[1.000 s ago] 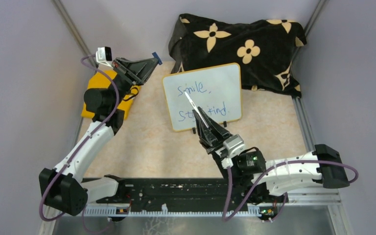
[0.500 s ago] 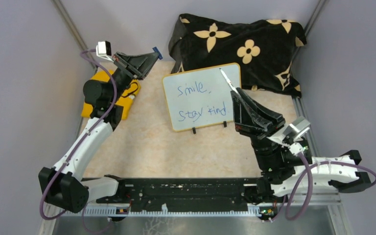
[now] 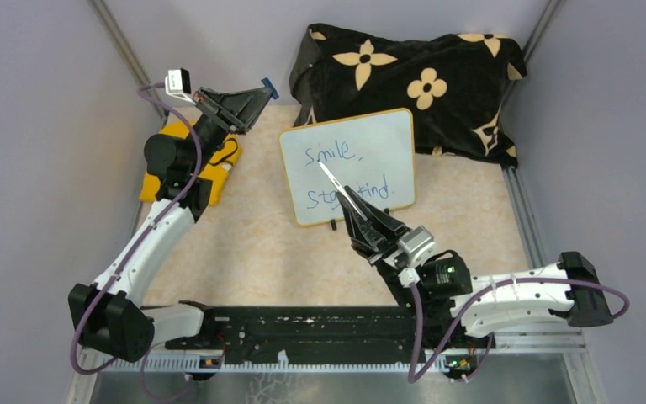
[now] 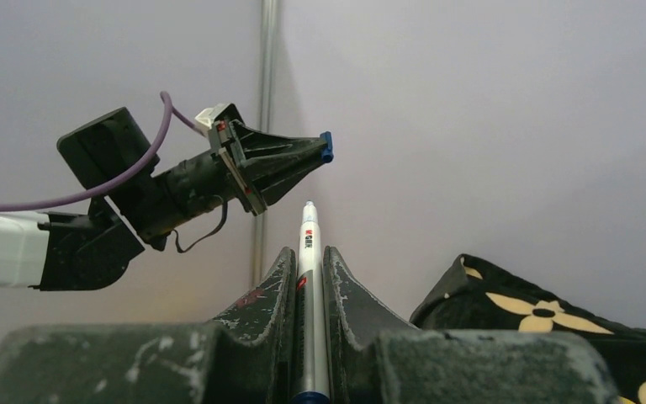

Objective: Write a sentence on the whiteboard
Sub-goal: Close the whiteboard marker at the center of the board.

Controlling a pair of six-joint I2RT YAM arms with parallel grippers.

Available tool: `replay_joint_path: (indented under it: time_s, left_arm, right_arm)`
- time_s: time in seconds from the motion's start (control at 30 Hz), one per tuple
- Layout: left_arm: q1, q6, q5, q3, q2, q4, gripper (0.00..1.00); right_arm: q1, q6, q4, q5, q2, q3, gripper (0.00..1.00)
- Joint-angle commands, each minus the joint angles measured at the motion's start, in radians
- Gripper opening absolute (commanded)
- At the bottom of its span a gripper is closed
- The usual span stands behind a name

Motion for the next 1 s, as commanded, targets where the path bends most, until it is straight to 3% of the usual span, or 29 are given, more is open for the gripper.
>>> replay_joint_path:
  time_s: [0.0, 0.13, 0.43, 0.57, 0.77, 0.97]
  left_arm:
    - [0.006, -0.016, 0.022, 0.028, 0.012, 0.041, 0.00]
    - [0.006, -0.029, 0.052, 0.043, 0.032, 0.065, 0.00]
    - [0.006, -0.214, 0.156, 0.032, 0.068, 0.234, 0.00]
    - [0.006, -0.184, 0.159, 0.036, 0.018, 0.210, 0.00]
    - [-0.041, -0.103, 0.109, 0.041, -0.020, 0.143, 0.00]
    - [-0.058, -0.144, 0.165, 0.105, 0.040, 0.195, 0.00]
  right_arm:
    - [-0.015, 0.008, 0.166, -0.007, 0.019, -0.019, 0.00]
    - [-0.022, 0.037, 0.173, -0.026, 0.018, -0.048, 0.00]
    - [-0.058, 0.020, 0.288, -0.001, 0.082, -0.047, 0.00]
    - [-0.122, 0.133, 0.278, -0.006, 0.110, -0.024, 0.00]
    - [-0.125, 0.078, 0.323, -0.055, 0.201, 0.071, 0.00]
    - [-0.136, 0.055, 0.263, -0.108, 0.250, 0.177, 0.00]
